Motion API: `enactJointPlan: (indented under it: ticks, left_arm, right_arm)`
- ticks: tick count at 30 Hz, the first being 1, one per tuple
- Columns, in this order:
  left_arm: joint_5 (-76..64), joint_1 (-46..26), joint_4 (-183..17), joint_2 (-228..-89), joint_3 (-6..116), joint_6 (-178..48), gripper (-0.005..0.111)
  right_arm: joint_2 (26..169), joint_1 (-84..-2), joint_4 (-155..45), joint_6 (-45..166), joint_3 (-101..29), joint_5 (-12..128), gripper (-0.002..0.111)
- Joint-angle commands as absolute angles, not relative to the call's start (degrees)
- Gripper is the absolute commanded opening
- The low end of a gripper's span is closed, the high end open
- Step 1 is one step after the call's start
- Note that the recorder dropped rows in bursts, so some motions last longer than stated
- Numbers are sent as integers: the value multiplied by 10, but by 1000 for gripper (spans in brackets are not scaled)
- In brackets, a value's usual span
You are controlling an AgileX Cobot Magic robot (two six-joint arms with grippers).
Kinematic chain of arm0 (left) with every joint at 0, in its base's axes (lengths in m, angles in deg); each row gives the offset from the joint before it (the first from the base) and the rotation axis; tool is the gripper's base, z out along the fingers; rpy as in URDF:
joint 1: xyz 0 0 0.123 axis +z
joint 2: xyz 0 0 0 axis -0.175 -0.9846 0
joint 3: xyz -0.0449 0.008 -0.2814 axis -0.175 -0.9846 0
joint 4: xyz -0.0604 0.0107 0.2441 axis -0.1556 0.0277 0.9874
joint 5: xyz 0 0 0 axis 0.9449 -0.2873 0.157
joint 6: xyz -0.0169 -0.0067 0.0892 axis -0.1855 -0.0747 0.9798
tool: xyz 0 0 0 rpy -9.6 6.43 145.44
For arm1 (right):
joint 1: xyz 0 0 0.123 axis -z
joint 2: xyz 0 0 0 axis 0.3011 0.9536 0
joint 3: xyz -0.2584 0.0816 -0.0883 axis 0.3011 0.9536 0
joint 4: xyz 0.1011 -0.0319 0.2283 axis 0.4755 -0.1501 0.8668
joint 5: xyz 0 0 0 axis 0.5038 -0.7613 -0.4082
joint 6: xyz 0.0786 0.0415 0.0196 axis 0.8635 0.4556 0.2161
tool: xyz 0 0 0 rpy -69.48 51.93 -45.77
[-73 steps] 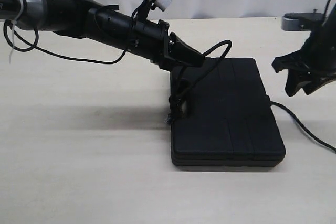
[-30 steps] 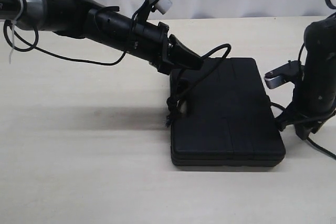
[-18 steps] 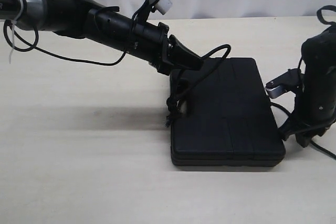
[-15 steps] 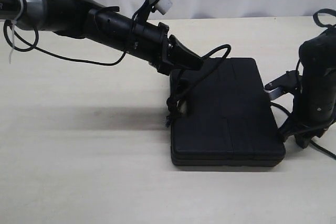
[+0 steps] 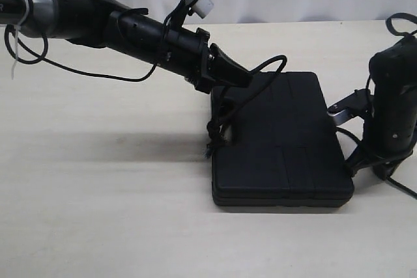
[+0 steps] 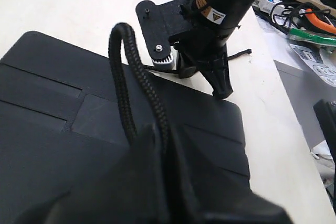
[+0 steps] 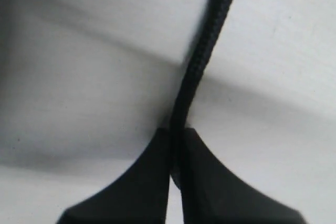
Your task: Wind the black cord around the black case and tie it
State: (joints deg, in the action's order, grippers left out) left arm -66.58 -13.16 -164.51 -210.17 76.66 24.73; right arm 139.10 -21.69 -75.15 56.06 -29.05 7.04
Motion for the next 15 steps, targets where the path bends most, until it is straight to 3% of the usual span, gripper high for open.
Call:
enactJointPlan:
  ticks: [1, 15]
  left_arm:
    - [-674, -133, -1649, -2095, 764, 249, 0]
    - [-673, -133, -1638, -2095, 764, 249, 0]
  right_arm:
    - [1416, -216, -720, 552, -306, 76, 4]
    - [1365, -142, -483, 398, -390, 61, 4]
